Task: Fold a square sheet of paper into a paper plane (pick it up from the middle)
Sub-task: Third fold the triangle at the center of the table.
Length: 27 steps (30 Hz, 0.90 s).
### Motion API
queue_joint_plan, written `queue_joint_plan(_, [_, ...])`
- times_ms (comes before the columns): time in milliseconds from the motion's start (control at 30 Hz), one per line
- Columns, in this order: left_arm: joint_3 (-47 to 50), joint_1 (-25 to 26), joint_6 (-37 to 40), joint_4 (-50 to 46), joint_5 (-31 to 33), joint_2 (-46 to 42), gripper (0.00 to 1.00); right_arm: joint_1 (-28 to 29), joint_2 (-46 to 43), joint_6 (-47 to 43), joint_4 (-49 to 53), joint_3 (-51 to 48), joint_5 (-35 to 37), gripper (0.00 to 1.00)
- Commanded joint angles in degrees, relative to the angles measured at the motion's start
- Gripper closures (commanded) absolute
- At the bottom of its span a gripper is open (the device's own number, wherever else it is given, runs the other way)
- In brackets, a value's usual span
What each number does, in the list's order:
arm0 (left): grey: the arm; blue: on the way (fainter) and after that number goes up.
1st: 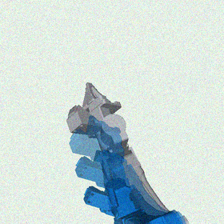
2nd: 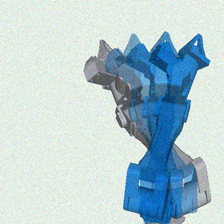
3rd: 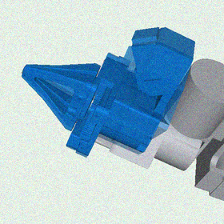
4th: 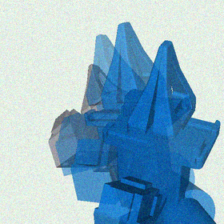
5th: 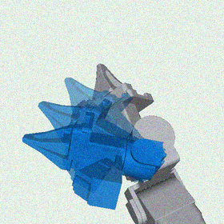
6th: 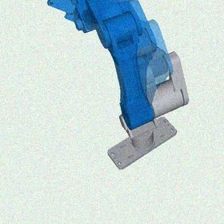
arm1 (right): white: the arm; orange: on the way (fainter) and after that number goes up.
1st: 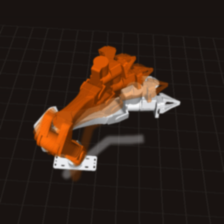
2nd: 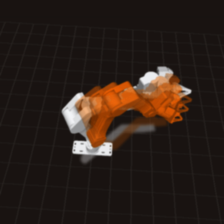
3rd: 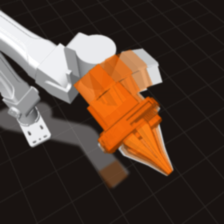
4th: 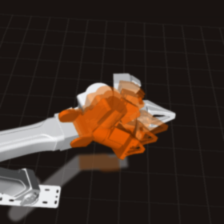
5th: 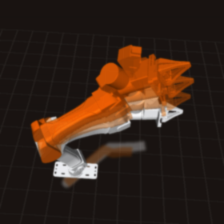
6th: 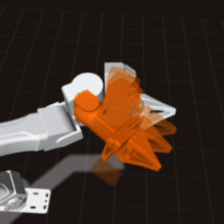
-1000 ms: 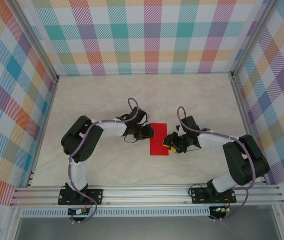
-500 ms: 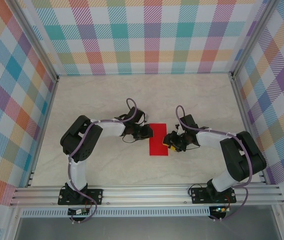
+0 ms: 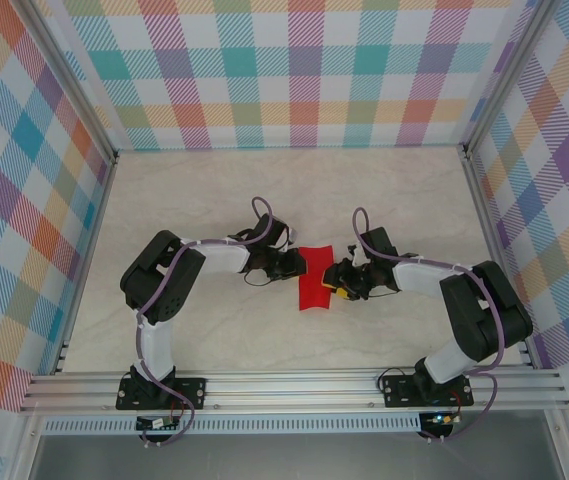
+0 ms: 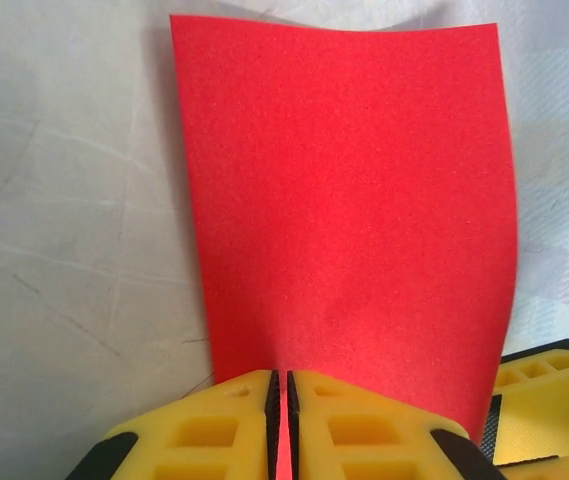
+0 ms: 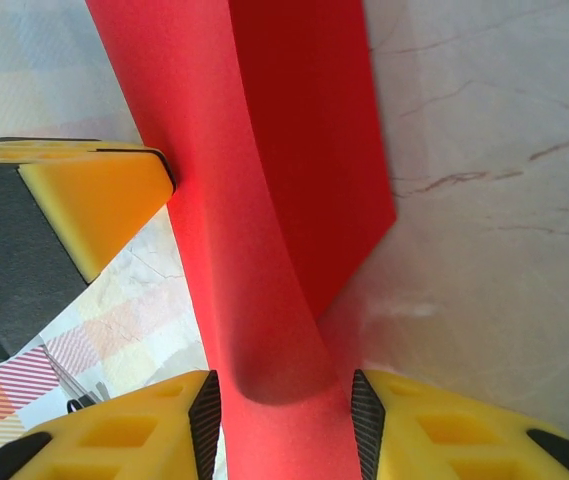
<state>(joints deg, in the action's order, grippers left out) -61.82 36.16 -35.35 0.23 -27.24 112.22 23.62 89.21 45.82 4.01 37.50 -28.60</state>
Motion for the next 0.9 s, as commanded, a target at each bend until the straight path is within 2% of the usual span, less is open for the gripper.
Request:
queue_joint_plan(0, [1.7,-0.8,-0.5,-3.0,0.4,-0.3,0.86,-0.3,-0.6,0.1,-0.5,0.9,-0.3,0.58])
queue_joint_plan(233, [1.3,-0.9,0.0,-3.4,0.3,0.1,0.85,-1.1,0.9,-0.4,-3.5,3.1,-4.1,0.55])
queue_joint_plan(433, [1.3,-0.8,0.4,-4.0,0.4,0.2,0.85,-2.5,3.8,-2.9,-3.0,6.4,-5.9,0.52])
queue_joint_plan(567, [1.3,-0.8,0.7,-4.6,0.7,-0.2,0.85,-2.8,5.4,-3.8,0.1,8.7,-6.1,0.54])
queue_joint_plan(667, [1.4,-0.8,1.0,-4.4,0.6,-1.1,0.85,-2.8,6.8,-5.7,8.4,11.3,-1.2,0.61])
queue_joint_plan(867, [1.0,-0.5,2.6,-4.1,0.0,-4.8,0.78,-2.8,8.7,-5.9,7.5,11.0,-4.5,0.84])
